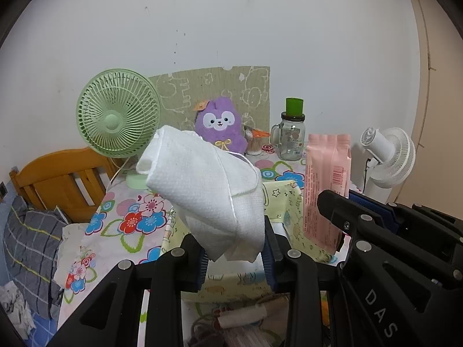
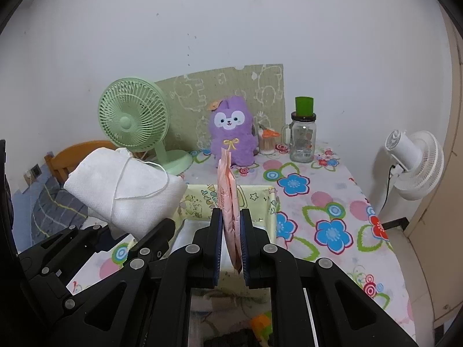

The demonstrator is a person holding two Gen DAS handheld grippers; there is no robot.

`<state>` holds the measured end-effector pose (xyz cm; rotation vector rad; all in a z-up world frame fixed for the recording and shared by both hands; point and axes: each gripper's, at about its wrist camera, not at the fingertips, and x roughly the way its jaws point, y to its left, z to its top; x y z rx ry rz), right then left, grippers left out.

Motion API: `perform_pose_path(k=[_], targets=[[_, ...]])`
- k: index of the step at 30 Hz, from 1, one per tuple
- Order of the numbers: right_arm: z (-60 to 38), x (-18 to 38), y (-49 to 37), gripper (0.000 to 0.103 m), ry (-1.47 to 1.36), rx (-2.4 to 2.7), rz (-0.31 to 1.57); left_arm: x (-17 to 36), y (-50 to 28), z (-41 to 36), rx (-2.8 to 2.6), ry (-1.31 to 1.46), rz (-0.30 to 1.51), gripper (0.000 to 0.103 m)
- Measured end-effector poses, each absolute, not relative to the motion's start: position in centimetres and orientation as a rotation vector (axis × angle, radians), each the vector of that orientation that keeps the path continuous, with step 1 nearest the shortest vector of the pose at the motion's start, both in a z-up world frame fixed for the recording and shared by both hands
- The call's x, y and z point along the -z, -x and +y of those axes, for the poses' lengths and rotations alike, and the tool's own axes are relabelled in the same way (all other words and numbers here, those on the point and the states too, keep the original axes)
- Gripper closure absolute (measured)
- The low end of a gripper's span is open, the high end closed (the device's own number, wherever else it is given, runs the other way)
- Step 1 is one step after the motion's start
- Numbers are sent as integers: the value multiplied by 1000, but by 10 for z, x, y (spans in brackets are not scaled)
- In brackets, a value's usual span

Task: Organize soft objects
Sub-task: 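Lift the cloth and pink packet with both tools over the box opening, then lower both items into the box and open both tools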

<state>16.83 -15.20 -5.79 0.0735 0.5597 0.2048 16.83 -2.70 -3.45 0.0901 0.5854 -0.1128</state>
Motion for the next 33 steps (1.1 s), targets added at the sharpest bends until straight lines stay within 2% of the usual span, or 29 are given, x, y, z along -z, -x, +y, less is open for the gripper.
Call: perform_pose_path(k=[14,19,21,24,26,33], targets=[[-141,86,-225,89,-57,-206,648,68,-224,-22,114,-101,681,66],[-138,97,-242,89,-53,-199,676,81,-236,-20,120,-111,717,53],[-136,102,-248,89,-53,-205,692,85,-238,-20,124,-117,725,33],[-133,107,-255,89,-48,-205,703,87,-239,-18,121,-116,730,18],[-132,110,-257,87,-41,-201,711,88,-241,-17,123,-111,733,14],[-130,116,-262,87,-29,-194,745,89,-243,-16,130,-104,743,9]])
